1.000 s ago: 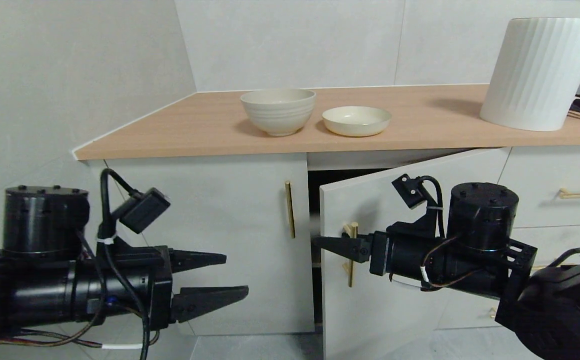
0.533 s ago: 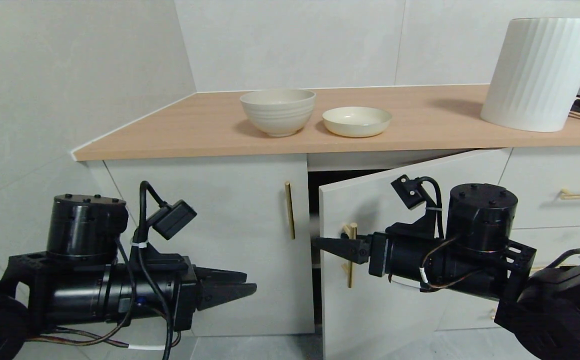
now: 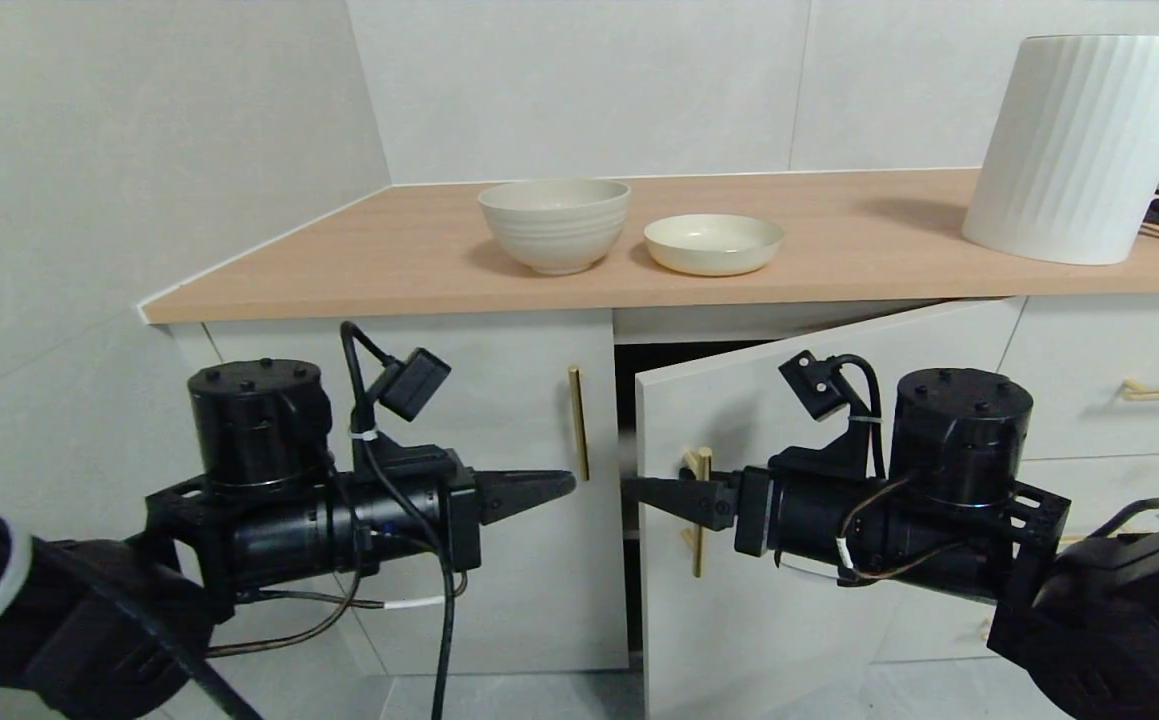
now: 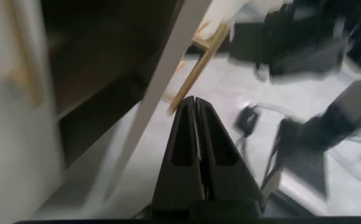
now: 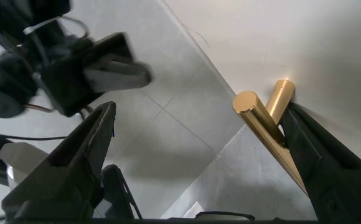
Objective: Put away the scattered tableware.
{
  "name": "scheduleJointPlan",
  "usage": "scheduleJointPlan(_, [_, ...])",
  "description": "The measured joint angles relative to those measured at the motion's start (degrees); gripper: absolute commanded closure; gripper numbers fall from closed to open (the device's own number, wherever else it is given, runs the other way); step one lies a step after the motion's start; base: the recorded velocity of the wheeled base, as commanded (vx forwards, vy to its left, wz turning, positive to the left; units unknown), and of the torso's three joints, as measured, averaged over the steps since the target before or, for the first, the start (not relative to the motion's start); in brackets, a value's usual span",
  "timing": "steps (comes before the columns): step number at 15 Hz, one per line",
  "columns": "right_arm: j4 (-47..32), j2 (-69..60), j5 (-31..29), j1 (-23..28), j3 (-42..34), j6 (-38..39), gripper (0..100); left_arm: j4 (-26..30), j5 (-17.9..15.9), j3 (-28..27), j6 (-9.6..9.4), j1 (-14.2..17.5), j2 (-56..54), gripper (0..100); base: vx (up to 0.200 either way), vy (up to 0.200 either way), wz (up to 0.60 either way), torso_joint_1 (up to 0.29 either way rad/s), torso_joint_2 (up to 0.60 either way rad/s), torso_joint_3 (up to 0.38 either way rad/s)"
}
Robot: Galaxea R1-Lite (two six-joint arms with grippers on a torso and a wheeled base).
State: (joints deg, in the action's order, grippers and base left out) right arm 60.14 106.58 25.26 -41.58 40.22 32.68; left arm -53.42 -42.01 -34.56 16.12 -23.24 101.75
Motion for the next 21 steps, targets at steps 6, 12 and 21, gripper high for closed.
scheduleJointPlan(6, [-0.1, -0.1, 0.0, -0.1, 0.0, 0.0, 0, -5.0, 5.2, -5.7, 1.06, -2.0, 11.0, 100, 0.0, 0.0, 0.0, 0.0, 0.0, 0.0])
scheduleJointPlan(12, [0.1, 0.0, 0.1, -0.2, -0.4, 0.0, 0, -25.0, 13.6, -5.9, -0.2, -5.8, 21.3, 100, 0.0, 0.0, 0.0, 0.0, 0.0, 0.0])
scheduleJointPlan(21, [-0.2, 0.1, -4.9, -1.9, -0.9, -6.6, 0, -32.7, 17.2, -7.0, -0.41, -10.3, 26.4, 100, 0.0, 0.0, 0.0, 0.0, 0.0, 0.0])
